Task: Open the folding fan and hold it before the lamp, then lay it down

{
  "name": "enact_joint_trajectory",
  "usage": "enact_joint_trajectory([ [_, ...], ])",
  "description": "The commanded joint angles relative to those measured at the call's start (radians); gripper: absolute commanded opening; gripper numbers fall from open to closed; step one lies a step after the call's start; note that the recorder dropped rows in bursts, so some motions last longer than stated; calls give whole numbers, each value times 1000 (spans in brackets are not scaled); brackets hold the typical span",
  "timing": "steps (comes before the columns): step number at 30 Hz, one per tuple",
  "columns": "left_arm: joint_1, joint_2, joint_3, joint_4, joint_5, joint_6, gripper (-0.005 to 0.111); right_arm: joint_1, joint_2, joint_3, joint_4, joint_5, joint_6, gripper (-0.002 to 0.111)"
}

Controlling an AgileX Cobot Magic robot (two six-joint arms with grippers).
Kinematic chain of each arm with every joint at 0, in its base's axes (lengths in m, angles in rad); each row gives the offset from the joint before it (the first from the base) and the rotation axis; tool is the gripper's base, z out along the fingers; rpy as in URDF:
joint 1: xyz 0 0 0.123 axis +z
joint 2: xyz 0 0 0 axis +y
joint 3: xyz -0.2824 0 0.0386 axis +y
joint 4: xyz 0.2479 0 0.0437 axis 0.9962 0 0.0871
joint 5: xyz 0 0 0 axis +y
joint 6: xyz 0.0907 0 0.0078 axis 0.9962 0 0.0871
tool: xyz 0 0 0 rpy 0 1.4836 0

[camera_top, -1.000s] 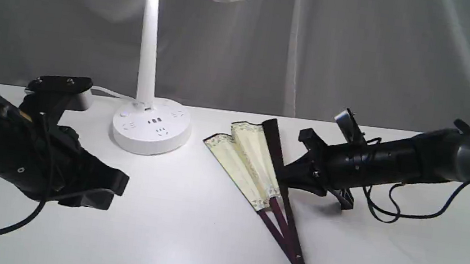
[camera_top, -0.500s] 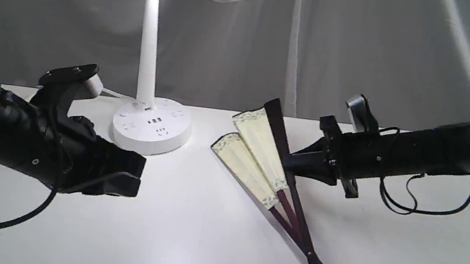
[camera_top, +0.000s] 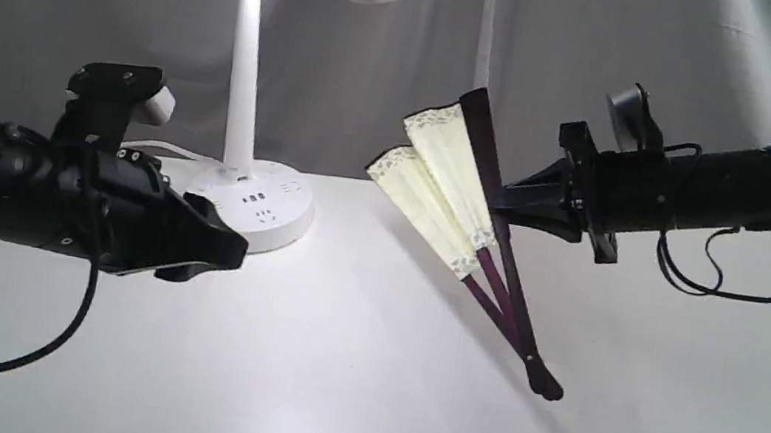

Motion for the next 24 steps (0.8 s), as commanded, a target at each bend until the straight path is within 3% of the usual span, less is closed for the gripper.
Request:
enact_joint_trajectory([
  [1,-3,-2,-5,183,-27,49,31,-5,-47,5,-9,13,11,0],
  [3,-3,-2,-5,243,-20,51,22,-5,-64,5,-38,13,25,0],
  [7,-3,-2,2,183,-55,60,0,-5,-95,5,-88,13,31,0],
  [12,-3,-2,70,-109,-187,309,0,-5,-115,5,-89,13,43,0],
  [15,-3,-2,108,-289,-189,469,0,-5,-115,5,-89,13,48,0],
  [17,-3,-2,110,-330,-173,510,0,-5,-115,5,-93,13,56,0],
  [21,-3,-2,108,-328,-137,344,0,-5,-115,5,-95,13,55,0],
  [24,-3,0,108,-206,-96,95,0,-5,-115,5,-95,13,55,0],
])
